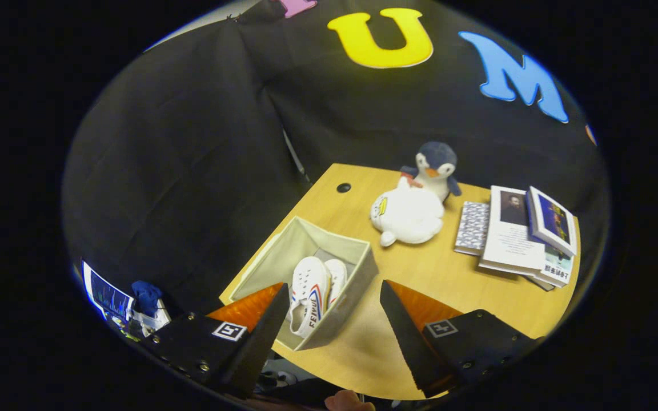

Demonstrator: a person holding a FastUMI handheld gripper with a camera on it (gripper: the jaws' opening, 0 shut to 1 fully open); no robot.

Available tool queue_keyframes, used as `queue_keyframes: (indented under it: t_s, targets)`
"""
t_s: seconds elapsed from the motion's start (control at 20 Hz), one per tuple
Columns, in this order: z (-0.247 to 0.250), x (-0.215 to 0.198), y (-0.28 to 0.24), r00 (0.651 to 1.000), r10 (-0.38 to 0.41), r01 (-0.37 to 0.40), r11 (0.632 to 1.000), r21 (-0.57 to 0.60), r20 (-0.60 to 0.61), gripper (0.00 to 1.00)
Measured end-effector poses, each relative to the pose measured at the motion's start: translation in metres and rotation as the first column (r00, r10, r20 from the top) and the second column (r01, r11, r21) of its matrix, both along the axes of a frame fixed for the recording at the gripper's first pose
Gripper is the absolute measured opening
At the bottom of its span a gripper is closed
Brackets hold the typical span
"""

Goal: Open the storage box then place both shoes into the box .Put the left shoe in first, then the right shoe, with the right side of both shoes facing outward in a uniform manner.

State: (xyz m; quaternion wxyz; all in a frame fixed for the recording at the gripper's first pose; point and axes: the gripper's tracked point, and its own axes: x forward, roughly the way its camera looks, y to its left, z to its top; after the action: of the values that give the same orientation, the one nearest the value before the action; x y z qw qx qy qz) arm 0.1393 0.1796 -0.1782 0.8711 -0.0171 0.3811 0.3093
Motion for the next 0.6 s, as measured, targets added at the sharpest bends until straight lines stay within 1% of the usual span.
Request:
queue_keyframes:
  t_s: [0.05, 0.15, 0.3, 0.35, 0.45, 0.6]
  targets:
    - [0.013, 0.004, -0.016, 0.998, -0.036, 0.036, 0.999, 0.006, 0.059, 0.98]
    - [0.038, 0.011, -0.045, 0.98, -0.109, 0.106, 0.994, 0.028, 0.166, 0.98]
    - [0.073, 0.006, -0.078, 0.935, -0.219, 0.201, 0.975, 0.09, 0.278, 0.98]
    - [0.083, 0.005, -0.089, 0.914, -0.257, 0.232, 0.966, 0.114, 0.315, 0.98]
    - [0.107, 0.007, -0.111, 0.857, -0.324, 0.288, 0.946, 0.151, 0.399, 0.98]
    - [0.146, 0.002, -0.127, 0.768, -0.38, 0.325, 0.925, 0.197, 0.515, 0.98]
